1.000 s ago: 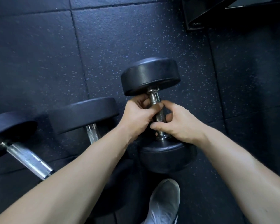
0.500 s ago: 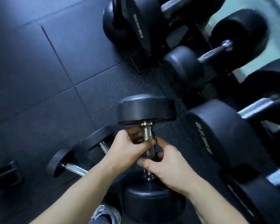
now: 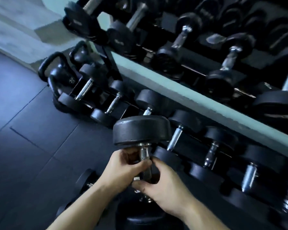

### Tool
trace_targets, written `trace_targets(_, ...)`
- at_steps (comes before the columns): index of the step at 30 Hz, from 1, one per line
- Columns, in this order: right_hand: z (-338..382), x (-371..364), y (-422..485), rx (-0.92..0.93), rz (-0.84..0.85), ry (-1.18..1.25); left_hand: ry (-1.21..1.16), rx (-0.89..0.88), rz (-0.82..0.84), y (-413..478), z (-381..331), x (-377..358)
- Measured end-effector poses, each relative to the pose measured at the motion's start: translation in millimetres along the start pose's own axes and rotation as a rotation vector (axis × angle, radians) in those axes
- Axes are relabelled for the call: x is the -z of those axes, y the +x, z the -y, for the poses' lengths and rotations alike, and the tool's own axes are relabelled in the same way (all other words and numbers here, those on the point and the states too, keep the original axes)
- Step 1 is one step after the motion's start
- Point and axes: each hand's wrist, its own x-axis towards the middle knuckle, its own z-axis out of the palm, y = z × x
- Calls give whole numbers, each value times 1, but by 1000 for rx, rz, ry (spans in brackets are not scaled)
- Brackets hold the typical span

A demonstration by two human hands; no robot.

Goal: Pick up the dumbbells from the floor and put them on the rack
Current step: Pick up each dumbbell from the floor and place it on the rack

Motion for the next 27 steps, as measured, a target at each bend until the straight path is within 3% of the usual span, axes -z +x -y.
trace_targets(9,-51,114,-166,-65,-389,97,75,-78,331,-53,-53,-189)
trace_targets(16,-121,204,-288,-168,-575,191,185,-102,591,-96,-60,-354)
trace_targets(27,-246,393,-420,-225,-660,259,261,-52,661,-132,-68,-627)
